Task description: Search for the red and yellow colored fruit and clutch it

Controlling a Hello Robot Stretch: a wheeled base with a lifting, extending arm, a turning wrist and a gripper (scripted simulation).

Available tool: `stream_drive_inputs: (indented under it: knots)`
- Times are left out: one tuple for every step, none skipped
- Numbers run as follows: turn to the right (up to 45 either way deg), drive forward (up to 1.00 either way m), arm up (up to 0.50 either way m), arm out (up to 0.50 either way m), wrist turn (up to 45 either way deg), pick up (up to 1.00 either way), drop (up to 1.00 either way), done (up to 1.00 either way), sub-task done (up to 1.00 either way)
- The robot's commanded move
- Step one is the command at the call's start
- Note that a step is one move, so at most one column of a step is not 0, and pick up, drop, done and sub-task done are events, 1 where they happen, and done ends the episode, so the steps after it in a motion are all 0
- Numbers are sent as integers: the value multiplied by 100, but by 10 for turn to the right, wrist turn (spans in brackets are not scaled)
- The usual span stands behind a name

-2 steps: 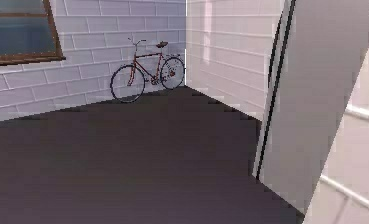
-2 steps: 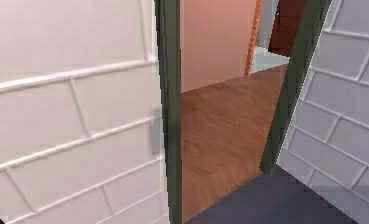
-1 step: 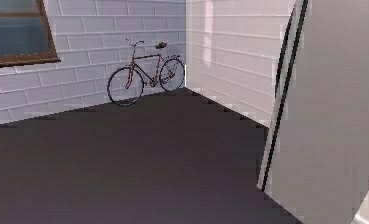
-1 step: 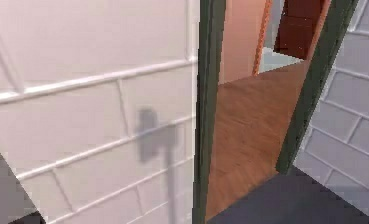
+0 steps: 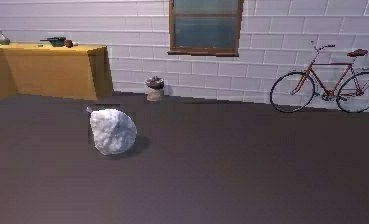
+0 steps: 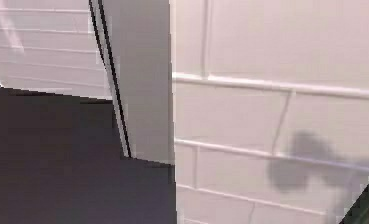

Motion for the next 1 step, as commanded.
stream_drive_inputs:
  knots:
    - [-270,0,0,0,0,0,0,0,0]
